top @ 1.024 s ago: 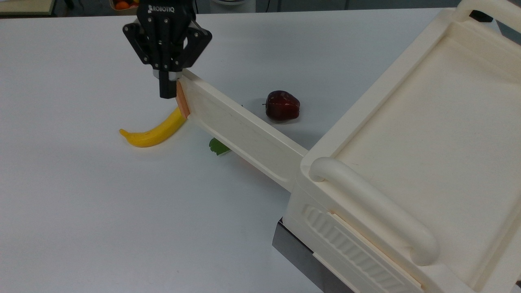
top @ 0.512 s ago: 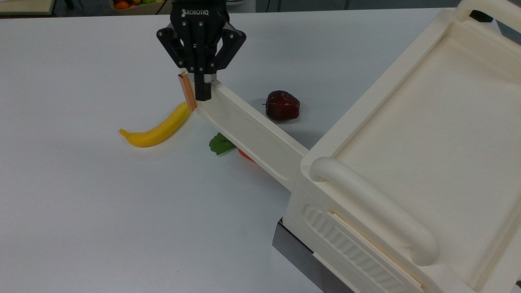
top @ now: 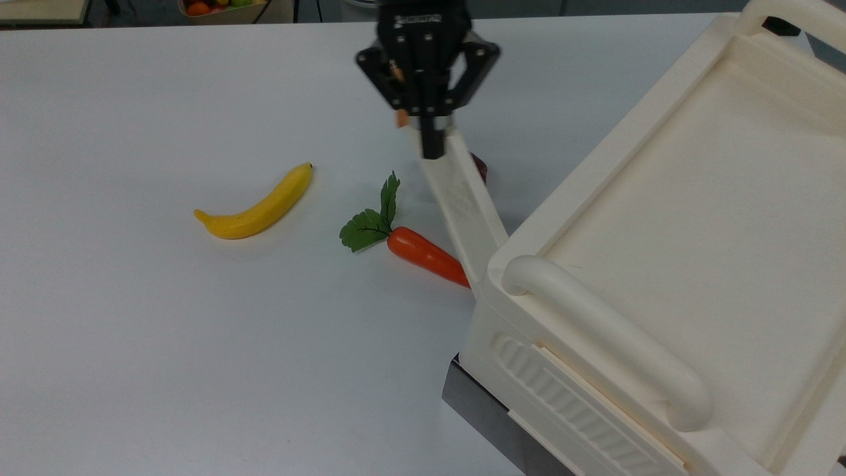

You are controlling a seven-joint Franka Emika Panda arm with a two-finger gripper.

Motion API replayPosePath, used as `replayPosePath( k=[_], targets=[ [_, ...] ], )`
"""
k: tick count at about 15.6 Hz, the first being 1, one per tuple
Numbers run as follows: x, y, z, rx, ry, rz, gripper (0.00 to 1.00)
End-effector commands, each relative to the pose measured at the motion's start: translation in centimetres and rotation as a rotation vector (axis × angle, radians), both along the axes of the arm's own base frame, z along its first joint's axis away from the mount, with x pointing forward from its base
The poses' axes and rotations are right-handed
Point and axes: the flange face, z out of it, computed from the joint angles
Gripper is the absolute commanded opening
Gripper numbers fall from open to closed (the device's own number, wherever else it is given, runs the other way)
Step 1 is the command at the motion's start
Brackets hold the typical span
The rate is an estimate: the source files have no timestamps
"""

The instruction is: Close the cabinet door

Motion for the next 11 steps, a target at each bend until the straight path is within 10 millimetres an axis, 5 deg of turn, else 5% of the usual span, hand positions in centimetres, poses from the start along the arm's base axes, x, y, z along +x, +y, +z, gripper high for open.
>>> replayPosePath(
  k=[1, 3, 11],
  targets=[
    [-2.4, 6.0, 0.8, 0.075, 0.049, 0.024, 0.00],
    [-3.2, 8.6, 1.1, 0.118, 0.052, 0.020, 0.00],
    [-3.2, 7.8, 1.2, 0.104, 0.052, 0.007, 0.00]
  ],
)
